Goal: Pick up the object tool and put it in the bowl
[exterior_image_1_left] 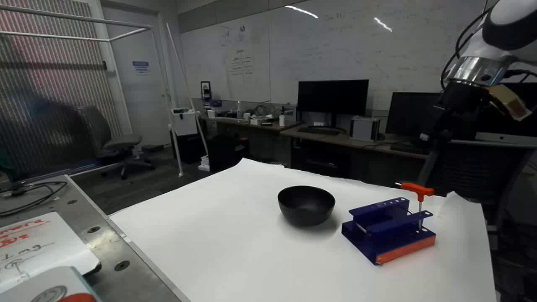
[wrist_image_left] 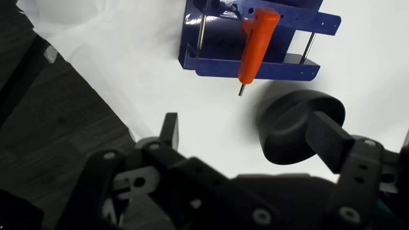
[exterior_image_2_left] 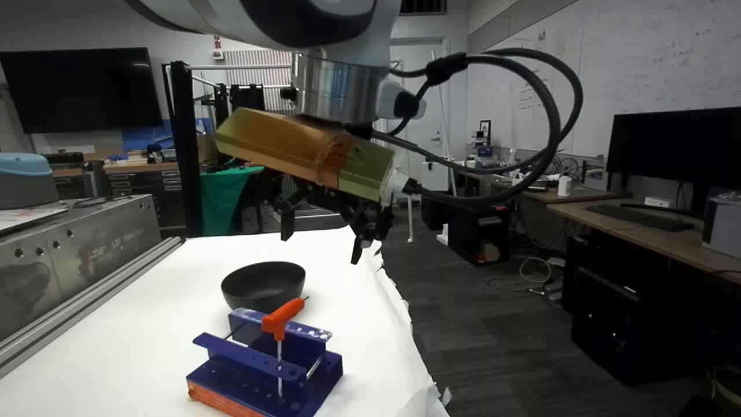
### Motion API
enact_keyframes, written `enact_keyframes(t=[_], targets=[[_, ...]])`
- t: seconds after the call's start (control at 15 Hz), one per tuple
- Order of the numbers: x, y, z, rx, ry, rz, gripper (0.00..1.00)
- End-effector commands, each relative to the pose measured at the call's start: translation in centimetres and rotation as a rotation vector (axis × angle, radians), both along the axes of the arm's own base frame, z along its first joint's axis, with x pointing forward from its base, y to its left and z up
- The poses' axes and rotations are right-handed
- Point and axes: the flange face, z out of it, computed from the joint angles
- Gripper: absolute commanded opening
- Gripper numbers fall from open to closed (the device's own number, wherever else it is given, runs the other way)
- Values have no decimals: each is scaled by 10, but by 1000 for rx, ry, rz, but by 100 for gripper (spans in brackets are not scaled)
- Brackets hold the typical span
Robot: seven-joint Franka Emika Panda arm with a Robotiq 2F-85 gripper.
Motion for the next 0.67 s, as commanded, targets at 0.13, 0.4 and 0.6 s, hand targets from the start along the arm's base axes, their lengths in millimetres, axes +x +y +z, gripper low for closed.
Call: enact_keyframes(t=[0.13, 0.4, 0.6], targets=[[14, 19, 0, -56, 54, -39, 100], [34, 66, -33, -111, 223, -97, 100], [41, 91, -52, -100, 317, -107, 100]])
